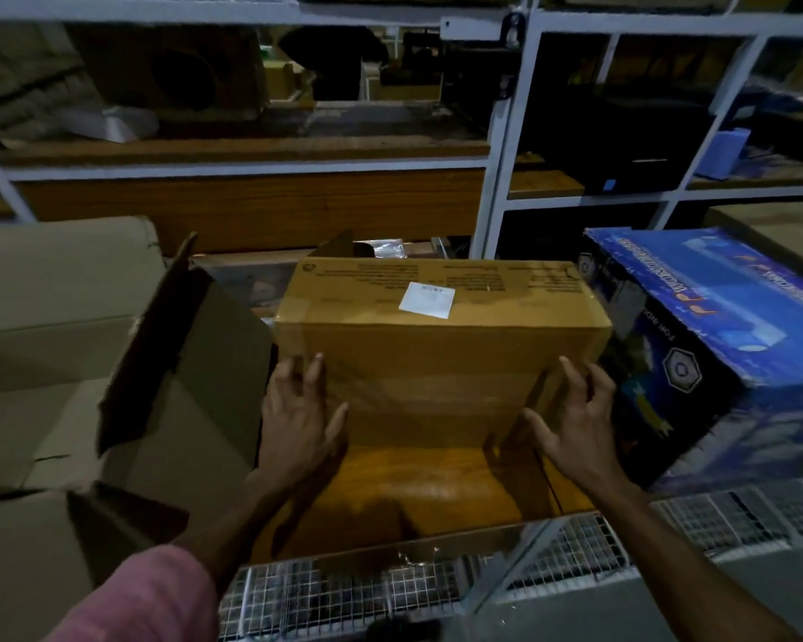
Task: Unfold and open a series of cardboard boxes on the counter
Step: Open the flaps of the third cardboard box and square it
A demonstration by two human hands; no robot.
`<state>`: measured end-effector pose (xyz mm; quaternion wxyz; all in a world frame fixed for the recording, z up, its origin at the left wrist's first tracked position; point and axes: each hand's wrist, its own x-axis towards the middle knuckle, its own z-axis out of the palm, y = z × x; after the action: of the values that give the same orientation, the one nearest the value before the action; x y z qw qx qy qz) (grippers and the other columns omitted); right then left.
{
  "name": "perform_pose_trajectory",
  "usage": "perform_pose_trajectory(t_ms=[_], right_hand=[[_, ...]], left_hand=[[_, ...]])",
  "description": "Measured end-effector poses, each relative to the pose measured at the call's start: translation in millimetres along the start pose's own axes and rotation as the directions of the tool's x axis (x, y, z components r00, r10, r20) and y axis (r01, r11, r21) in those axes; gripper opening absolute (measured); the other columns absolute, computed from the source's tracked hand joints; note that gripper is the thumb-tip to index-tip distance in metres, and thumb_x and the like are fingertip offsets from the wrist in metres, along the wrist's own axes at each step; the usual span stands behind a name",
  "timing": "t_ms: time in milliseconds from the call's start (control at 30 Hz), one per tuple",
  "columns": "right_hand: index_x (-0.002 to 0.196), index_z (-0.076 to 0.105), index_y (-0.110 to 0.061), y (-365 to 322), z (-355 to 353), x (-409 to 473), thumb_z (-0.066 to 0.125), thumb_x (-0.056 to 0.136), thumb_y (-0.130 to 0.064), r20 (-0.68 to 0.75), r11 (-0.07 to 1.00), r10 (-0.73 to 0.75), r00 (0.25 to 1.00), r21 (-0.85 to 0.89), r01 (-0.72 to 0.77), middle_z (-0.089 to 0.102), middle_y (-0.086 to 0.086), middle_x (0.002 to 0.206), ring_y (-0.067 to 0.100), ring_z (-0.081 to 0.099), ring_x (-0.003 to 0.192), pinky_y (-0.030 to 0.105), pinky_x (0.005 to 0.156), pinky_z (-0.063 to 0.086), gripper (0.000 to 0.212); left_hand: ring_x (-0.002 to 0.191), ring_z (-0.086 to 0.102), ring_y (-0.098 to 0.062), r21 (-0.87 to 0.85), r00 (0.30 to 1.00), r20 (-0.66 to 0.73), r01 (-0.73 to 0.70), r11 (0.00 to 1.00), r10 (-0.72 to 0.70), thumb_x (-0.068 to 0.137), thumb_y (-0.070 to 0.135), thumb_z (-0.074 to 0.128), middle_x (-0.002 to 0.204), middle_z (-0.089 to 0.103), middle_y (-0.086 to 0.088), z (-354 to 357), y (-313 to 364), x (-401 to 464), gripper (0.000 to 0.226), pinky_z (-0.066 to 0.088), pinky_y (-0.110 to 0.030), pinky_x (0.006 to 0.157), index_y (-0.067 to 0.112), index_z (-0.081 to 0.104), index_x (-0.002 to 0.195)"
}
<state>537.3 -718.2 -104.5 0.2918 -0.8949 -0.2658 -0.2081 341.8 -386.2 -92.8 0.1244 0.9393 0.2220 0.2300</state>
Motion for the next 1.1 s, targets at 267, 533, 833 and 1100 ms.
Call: perform_pose_trajectory(t_ms=[267,533,833,1100], right_hand=[[0.134,0.049,-0.012,-29,-43,31,0.062,0.091,-0.047,-0.075,1.0,0.02,0.997,-0.021,-0.021,0.039,0.014,0.133,0.034,0.042,0.122,0.051,0.097,0.039,0.058],[0.124,0.06,-0.019,-59,-44,103,0.033,0.095,-0.058,0.048,0.991,-0.054,0.997,-0.121,0.06,0.053,0.009,0.128,0.026,0.045,0.125,0.055,0.106,0.03,0.055],[0.149,0.033,-0.034,-82,11,187,0.024,0.094,-0.073,0.365,0.968,0.041,0.93,-0.246,0.053,0.026,0.007,0.16,0.034,0.023,0.146,0.06,0.115,0.017,0.069],[0.151,0.025,-0.038,-78,23,202,0.016,0.088,-0.082,0.44,0.945,0.106,0.892,-0.323,0.047,0.02,0.005,0.164,0.033,0.014,0.15,0.064,0.116,0.008,0.077]], left_hand=[[0.131,0.036,-0.041,0.137,0.993,-0.083,-0.072,0.988,0.084,0.094,0.055,0.043,0.143,0.036,-0.019,-44,19,25,0.061,0.037,-0.06,0.103,0.014,0.042,0.139],[0.131,0.036,-0.037,0.116,0.989,-0.066,-0.125,0.985,0.133,0.1,0.048,0.049,0.142,0.044,-0.016,-60,37,97,0.046,0.035,-0.055,0.104,0.016,0.055,0.133],[0.141,0.024,-0.042,0.089,0.989,0.135,-0.07,0.994,0.058,0.101,0.061,0.03,0.153,0.034,-0.018,-39,44,195,0.058,0.026,-0.062,0.112,0.017,0.049,0.135],[0.15,0.01,-0.045,0.161,0.945,0.305,0.067,0.985,-0.114,0.09,0.081,0.026,0.166,0.013,-0.019,-27,38,215,0.087,0.01,-0.062,0.12,0.025,0.022,0.157]])
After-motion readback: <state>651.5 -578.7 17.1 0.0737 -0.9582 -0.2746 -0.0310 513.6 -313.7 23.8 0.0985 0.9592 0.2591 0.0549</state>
